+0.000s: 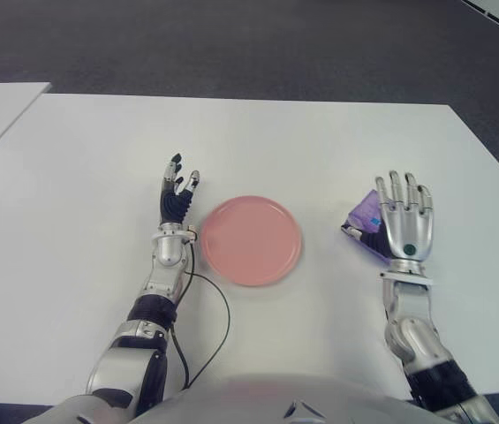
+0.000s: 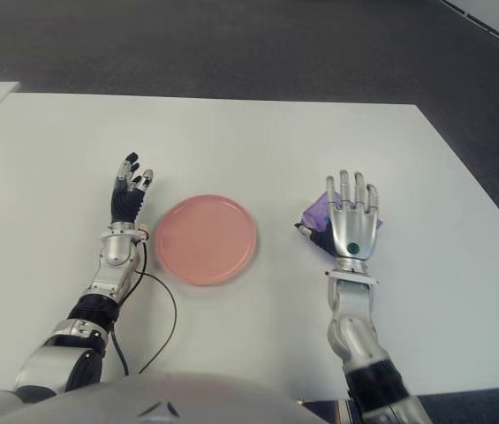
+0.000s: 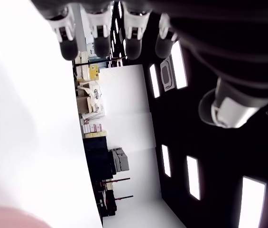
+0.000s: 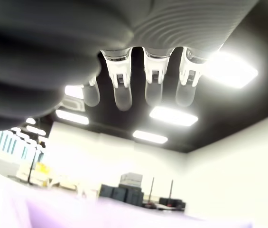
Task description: Put the tissue paper into the plate.
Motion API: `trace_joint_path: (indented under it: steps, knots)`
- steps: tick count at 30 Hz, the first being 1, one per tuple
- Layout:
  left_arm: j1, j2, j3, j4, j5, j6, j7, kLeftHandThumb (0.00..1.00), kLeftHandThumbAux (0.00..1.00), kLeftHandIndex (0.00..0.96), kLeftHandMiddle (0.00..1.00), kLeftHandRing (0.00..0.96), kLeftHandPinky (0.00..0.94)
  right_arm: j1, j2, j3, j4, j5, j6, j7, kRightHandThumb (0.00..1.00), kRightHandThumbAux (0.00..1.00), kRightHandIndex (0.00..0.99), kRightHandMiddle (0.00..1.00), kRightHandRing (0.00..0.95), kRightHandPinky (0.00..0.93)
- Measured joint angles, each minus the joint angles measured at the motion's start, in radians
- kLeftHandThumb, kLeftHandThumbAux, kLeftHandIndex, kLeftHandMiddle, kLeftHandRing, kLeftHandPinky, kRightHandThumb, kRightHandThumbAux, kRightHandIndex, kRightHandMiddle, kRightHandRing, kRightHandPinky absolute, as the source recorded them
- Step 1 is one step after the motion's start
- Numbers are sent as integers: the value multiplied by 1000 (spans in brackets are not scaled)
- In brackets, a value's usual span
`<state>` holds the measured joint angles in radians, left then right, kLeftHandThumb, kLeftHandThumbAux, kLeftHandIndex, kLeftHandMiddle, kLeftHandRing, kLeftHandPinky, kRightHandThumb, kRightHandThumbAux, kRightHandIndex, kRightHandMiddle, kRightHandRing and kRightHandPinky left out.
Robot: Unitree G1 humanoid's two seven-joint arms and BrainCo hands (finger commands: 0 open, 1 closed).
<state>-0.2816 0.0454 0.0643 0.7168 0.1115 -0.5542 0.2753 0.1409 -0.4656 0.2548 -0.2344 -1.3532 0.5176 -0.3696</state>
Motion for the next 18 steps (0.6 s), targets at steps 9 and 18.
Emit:
trace_joint_path:
  steps: [9,18]
  knots:
    - [0,0,-1,4,1,0,0,16,477,0,0,0,0,19,29,-24,-88,-56,19,140,165,387,0,0,0,0]
    - [0,0,1,9,-2,0,0,17,472,0,0,0,0,29,55,-38,-108,-79,18,187,193,385,0,0,0,0]
